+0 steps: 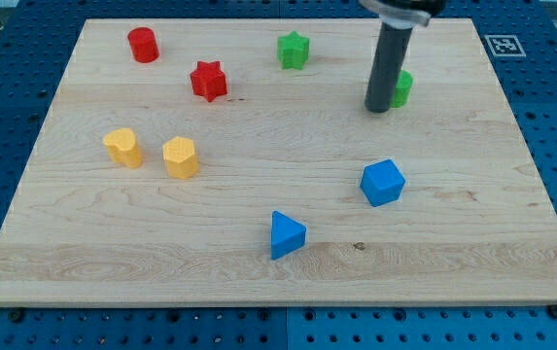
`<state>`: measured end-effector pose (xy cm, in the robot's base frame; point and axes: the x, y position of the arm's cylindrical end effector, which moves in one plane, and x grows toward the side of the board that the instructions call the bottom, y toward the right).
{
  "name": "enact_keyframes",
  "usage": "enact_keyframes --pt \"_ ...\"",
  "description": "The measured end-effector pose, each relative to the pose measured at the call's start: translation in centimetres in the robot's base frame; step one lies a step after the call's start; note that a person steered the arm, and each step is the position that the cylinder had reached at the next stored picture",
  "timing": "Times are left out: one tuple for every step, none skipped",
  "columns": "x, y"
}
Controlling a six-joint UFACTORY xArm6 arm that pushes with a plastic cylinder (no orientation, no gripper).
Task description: Slide the green circle to the top right
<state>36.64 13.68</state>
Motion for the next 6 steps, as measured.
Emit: enact_keyframes --pt "-3.1 5.5" --pt "-5.2 7.6" --pt "-4.5 5.9" --pt "-4.4 4.4" --pt "-4.9 5.1" --pt "-4.9 5.1"
